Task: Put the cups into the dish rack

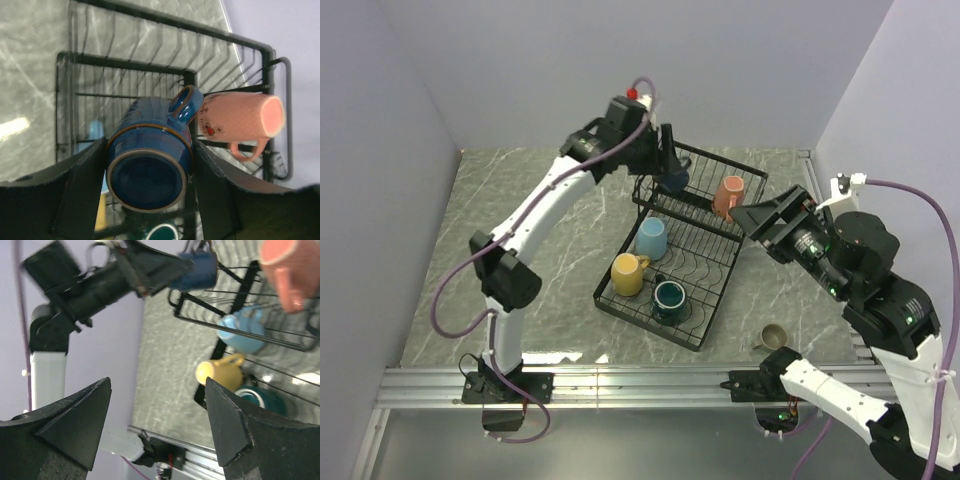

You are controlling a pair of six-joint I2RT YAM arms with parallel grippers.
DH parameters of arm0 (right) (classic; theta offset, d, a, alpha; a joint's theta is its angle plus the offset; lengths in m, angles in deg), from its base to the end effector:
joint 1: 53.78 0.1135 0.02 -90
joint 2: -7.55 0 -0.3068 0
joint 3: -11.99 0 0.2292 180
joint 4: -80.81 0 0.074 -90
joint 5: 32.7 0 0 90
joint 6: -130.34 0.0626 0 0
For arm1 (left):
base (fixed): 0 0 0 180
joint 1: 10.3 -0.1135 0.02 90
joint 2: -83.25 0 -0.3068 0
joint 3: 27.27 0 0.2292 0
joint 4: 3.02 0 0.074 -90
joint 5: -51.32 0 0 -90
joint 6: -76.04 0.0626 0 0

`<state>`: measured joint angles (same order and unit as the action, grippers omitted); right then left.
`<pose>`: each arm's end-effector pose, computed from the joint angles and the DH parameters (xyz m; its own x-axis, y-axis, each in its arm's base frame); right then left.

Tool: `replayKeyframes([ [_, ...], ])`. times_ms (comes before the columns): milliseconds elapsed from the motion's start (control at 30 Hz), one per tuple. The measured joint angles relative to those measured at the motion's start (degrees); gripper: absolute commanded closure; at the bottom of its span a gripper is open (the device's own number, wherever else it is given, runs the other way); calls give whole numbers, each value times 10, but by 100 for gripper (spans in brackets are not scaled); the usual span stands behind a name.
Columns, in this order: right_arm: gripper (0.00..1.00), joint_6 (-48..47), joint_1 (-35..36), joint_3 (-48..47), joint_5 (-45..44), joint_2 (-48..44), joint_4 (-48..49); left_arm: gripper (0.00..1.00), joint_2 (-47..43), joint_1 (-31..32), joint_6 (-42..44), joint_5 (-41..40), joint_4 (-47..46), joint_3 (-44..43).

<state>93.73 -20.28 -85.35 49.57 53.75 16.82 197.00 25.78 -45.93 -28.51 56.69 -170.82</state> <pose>0.0748 0.0394 0.4832 -0.4618 0.6482 -0.6054 -0.1121 0.6345 0.7648 0.3653 -0.2798 0.4406 -0.7143 -0.1244 -0.6887 0.3833 0.7539 -0.5336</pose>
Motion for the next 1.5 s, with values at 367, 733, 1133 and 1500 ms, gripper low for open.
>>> replayKeyframes([
  [367,20,-8,0,2,-13,-31,-74,100,69,63,41,-216,56,-63],
  [733,20,-7,0,25,-8,-45,-97,30,71,94,71,-341,65,-60],
  [1133,21,-5,0,42,-1,-48,-100,1,72,96,82,-316,67,-59],
  [1500,20,-11,0,45,-12,-47,-114,1,64,83,43,-289,82,-68],
])
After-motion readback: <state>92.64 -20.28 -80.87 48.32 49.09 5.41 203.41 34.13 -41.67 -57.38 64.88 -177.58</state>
